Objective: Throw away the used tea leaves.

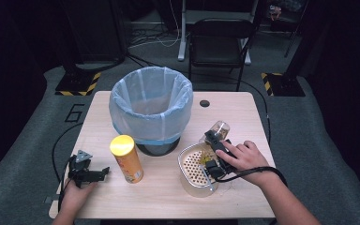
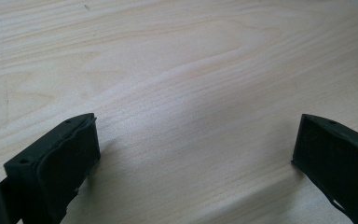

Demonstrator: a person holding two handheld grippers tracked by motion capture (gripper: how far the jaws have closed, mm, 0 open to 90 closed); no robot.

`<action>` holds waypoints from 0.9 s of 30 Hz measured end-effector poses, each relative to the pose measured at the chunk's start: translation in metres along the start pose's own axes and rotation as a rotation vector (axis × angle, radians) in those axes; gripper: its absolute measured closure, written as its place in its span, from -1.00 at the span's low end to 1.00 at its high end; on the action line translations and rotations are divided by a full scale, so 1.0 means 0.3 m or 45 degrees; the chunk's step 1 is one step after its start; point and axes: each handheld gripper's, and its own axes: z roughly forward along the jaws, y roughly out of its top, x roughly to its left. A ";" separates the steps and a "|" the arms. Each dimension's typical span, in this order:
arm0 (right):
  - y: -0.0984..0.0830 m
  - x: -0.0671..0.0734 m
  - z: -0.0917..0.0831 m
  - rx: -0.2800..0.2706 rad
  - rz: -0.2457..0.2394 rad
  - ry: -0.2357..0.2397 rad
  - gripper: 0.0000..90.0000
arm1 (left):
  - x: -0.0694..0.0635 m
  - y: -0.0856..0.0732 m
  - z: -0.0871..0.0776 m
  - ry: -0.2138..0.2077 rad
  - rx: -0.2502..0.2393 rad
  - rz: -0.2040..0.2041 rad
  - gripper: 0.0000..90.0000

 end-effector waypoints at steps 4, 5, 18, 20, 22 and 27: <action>0.000 0.042 0.000 0.060 -0.262 -0.023 -0.12 | 0.000 0.000 0.000 0.000 -0.001 -0.001 -1.00; 0.000 0.042 0.000 0.060 -0.262 -0.023 -0.12 | 0.000 0.000 0.000 0.000 -0.001 -0.001 -1.00; 0.027 0.050 -0.040 0.021 -0.438 -0.115 -0.13 | 0.000 0.000 0.000 0.000 0.000 -0.001 -1.00; 0.028 0.049 -0.041 0.019 -0.436 -0.115 -0.13 | 0.000 0.000 0.000 0.000 0.000 -0.001 -1.00; 0.030 0.044 -0.042 0.013 -0.424 -0.114 -0.13 | 0.000 0.000 0.000 0.000 0.000 -0.001 -1.00; 0.026 0.036 -0.043 0.012 -0.359 -0.104 -0.13 | 0.000 0.000 0.000 0.000 -0.001 -0.001 -1.00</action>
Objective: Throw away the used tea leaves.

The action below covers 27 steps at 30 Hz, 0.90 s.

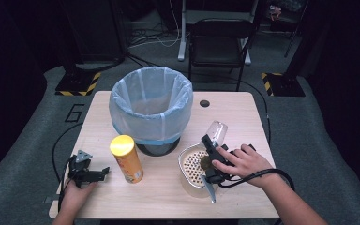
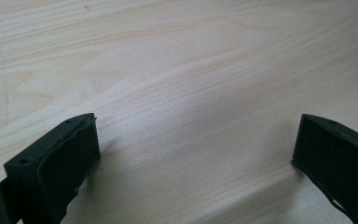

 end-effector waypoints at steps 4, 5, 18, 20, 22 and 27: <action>0.000 -0.004 0.001 -0.007 0.020 -0.003 -0.13 | 0.000 0.000 0.000 0.000 0.001 0.001 -1.00; 0.000 -0.004 0.001 -0.009 0.020 -0.004 -0.13 | 0.000 0.000 0.000 0.000 0.001 0.001 -1.00; -0.002 -0.013 -0.004 -0.023 0.041 -0.002 -0.13 | 0.000 0.000 0.000 0.000 0.000 0.000 -1.00; -0.002 -0.015 -0.004 -0.036 0.041 0.010 -0.13 | 0.000 0.000 0.000 0.000 0.000 0.000 -1.00; -0.004 -0.022 -0.004 -0.047 0.055 0.005 -0.13 | 0.000 0.000 0.000 0.000 0.001 0.000 -1.00; -0.012 -0.034 -0.005 -0.085 0.082 0.030 -0.14 | 0.000 0.000 0.000 0.000 0.000 0.000 -1.00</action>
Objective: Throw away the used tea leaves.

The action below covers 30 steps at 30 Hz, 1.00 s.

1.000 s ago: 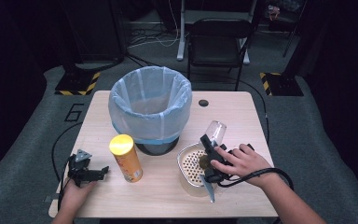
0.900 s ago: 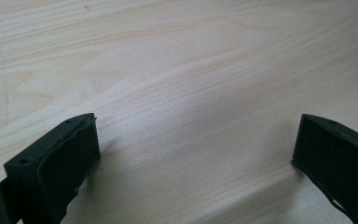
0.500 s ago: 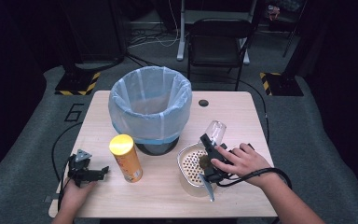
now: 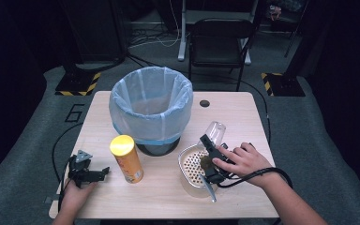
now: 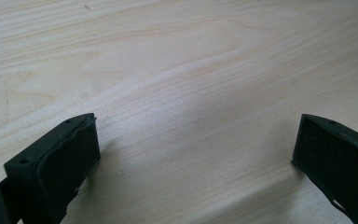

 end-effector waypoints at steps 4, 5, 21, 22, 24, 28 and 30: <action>-0.011 -0.021 -0.004 -0.025 0.116 -0.092 -0.14 | 0.000 0.000 0.000 0.000 0.000 0.000 -1.00; -0.011 -0.021 -0.004 -0.025 0.116 -0.092 -0.14 | 0.000 0.000 0.000 0.000 0.000 0.000 -1.00; -0.181 -0.065 0.000 -0.353 1.579 -0.093 -0.15 | 0.000 0.000 0.000 0.000 0.000 0.000 -1.00; -0.192 -0.064 0.001 -0.376 1.675 -0.073 -0.15 | 0.000 0.000 0.000 0.000 0.000 0.000 -1.00; -0.215 -0.064 0.005 -0.431 1.813 -0.047 -0.15 | 0.000 0.000 0.000 0.000 0.000 0.001 -1.00; -0.248 -0.065 0.012 -0.568 2.053 0.029 -0.15 | 0.000 0.000 0.000 0.000 0.000 0.000 -1.00; -0.273 -0.068 0.018 -0.687 2.285 0.126 -0.15 | 0.000 0.000 0.000 0.000 0.000 0.000 -1.00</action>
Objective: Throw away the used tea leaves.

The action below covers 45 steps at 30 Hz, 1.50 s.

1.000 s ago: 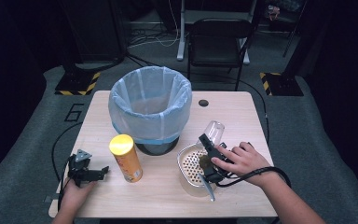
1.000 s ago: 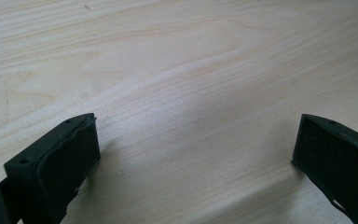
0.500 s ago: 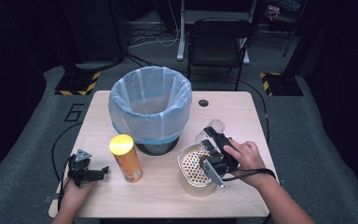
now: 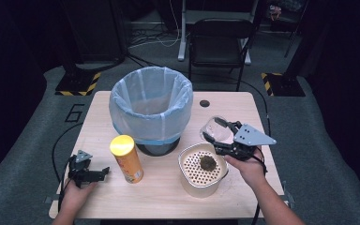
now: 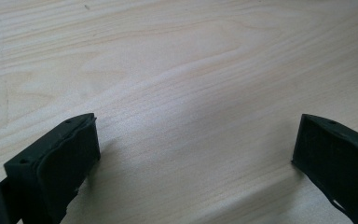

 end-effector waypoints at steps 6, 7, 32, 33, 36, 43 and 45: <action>0.023 -0.041 -0.004 -0.017 0.254 0.141 -0.15 | 0.000 0.000 0.000 0.000 0.000 0.000 -1.00; 0.023 -0.041 -0.004 -0.017 0.254 0.141 -0.15 | 0.000 0.000 0.000 0.000 0.000 0.000 -1.00; 0.462 -0.093 0.285 0.070 0.203 0.130 -0.17 | 0.000 -0.002 0.002 -0.001 -0.014 -0.002 -0.99; 0.462 -0.093 0.285 0.070 0.203 0.130 -0.17 | 0.000 -0.002 0.002 -0.001 -0.014 -0.002 -0.99; 0.481 -0.096 0.364 0.097 0.199 0.125 -0.18 | 0.000 -0.002 0.002 0.000 -0.014 -0.002 -0.99; 0.468 -0.064 0.488 0.178 0.209 0.135 -0.21 | 0.001 -0.002 0.002 -0.002 -0.013 -0.001 -0.99; 0.466 -0.058 0.502 0.203 0.221 0.133 -0.21 | 0.001 -0.001 0.002 -0.002 -0.012 -0.001 -0.99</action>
